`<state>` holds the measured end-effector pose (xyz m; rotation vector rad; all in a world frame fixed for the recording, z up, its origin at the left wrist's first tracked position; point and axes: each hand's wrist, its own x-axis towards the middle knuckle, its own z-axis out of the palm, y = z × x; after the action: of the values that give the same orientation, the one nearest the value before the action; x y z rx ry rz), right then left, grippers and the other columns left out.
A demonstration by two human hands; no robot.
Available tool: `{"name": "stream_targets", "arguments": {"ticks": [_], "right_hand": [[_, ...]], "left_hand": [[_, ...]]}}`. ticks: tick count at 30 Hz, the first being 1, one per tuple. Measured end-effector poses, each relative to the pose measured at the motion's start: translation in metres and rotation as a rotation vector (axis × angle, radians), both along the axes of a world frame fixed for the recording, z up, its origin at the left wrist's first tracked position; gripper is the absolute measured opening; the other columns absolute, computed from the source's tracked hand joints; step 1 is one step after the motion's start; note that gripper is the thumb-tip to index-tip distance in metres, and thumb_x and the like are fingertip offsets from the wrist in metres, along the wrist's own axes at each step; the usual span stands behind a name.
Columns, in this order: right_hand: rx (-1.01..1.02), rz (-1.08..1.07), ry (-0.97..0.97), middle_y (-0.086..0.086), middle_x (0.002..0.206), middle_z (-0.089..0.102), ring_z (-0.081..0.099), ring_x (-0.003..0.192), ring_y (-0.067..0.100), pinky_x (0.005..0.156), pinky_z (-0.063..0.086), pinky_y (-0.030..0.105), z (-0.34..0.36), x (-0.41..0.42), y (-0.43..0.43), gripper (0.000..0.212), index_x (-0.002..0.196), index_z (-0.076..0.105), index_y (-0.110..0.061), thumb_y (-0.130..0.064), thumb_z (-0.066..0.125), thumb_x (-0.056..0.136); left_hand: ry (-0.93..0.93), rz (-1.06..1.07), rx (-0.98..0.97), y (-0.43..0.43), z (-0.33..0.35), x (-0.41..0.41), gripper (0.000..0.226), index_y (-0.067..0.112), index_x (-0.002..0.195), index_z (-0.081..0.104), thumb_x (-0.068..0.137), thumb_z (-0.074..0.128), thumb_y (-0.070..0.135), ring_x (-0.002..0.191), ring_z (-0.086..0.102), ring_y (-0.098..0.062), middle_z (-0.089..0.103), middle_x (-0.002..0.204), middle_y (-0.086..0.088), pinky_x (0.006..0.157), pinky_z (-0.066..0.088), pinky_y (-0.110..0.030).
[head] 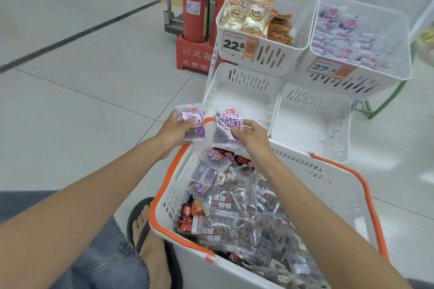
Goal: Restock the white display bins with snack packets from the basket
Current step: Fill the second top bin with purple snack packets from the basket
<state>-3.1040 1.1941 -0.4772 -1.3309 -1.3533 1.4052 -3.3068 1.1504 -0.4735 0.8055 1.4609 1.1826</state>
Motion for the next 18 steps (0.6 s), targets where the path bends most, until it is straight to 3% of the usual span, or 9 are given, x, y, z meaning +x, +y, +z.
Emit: {"name": "stream_targets", "arguments": {"ticks": [1, 3, 6, 10, 13, 16, 18], "right_hand": [[-0.047, 0.027, 0.081, 0.005, 0.097, 0.073, 0.067, 0.08, 0.015, 0.074, 0.052, 0.025, 0.007, 0.001, 0.001, 0.022, 0.109, 0.06, -0.009, -0.009, 0.068, 0.088], [-0.041, 0.077, 0.06, 0.009, 0.099, 0.072, 0.068, 0.084, 0.02, 0.08, 0.055, 0.033, 0.007, 0.0, -0.002, 0.021, 0.106, 0.062, -0.008, -0.008, 0.07, 0.087], [0.061, 0.108, -0.026, 0.009, 0.101, 0.069, 0.067, 0.088, 0.02, 0.084, 0.056, 0.036, 0.007, 0.002, -0.006, 0.021, 0.105, 0.065, -0.006, -0.012, 0.071, 0.086], [0.032, 0.183, 0.023, 0.012, 0.107, 0.068, 0.066, 0.089, 0.018, 0.076, 0.056, 0.025, 0.01, 0.013, -0.003, 0.023, 0.11, 0.066, -0.005, -0.017, 0.067, 0.09], [0.086, 0.161, -0.196, 0.007, 0.112, 0.064, 0.061, 0.094, 0.017, 0.08, 0.055, 0.024, -0.006, 0.017, 0.0, 0.024, 0.114, 0.064, -0.009, -0.019, 0.065, 0.092], [0.043, 0.211, -0.397, 0.003, 0.117, 0.06, 0.056, 0.102, 0.015, 0.075, 0.049, 0.015, -0.045, 0.019, 0.007, 0.031, 0.122, 0.061, -0.008, -0.02, 0.063, 0.093], [0.005, 0.284, -0.494, 0.006, 0.118, 0.06, 0.056, 0.107, 0.02, 0.087, 0.047, 0.027, -0.074, 0.015, 0.015, 0.031, 0.122, 0.06, -0.008, -0.022, 0.06, 0.095]], "left_hand": [[-0.063, -0.062, -0.007, 0.0, 0.003, 0.008, 0.034, 0.017, 0.132, 0.044, 0.101, 0.052, 0.028, 0.085, 0.073, -0.015, 0.07, 0.114, -0.005, 0.079, 0.058, -0.034], [-0.163, -0.213, -0.035, -0.002, 0.008, 0.025, 0.044, 0.018, 0.133, 0.045, 0.095, 0.059, 0.036, 0.099, 0.071, -0.02, 0.068, 0.119, -0.007, 0.092, 0.055, -0.039], [-0.12, -0.329, -0.041, -0.003, 0.01, 0.04, 0.061, 0.02, 0.136, 0.041, 0.085, 0.074, 0.018, 0.105, 0.069, -0.02, 0.065, 0.123, -0.008, 0.097, 0.053, -0.041], [-0.103, -0.246, -0.042, 0.0, 0.01, 0.032, 0.064, 0.02, 0.139, 0.039, 0.086, 0.071, 0.006, 0.098, 0.071, -0.02, 0.064, 0.124, -0.009, 0.085, 0.057, -0.037], [-0.135, -0.093, -0.047, 0.003, 0.006, 0.018, 0.059, 0.02, 0.136, 0.043, 0.086, 0.069, 0.002, 0.091, 0.071, -0.017, 0.068, 0.116, -0.005, 0.079, 0.057, -0.037], [-0.118, -0.014, -0.07, 0.004, 0.0, 0.003, 0.055, 0.022, 0.132, 0.046, 0.086, 0.07, 0.003, 0.094, 0.07, -0.017, 0.067, 0.121, -0.004, 0.073, 0.058, -0.035], [-0.11, 0.001, -0.088, 0.005, -0.004, -0.004, 0.055, 0.024, 0.132, 0.046, 0.087, 0.07, 0.003, 0.096, 0.07, -0.018, 0.067, 0.119, -0.002, 0.074, 0.058, -0.035]]}}
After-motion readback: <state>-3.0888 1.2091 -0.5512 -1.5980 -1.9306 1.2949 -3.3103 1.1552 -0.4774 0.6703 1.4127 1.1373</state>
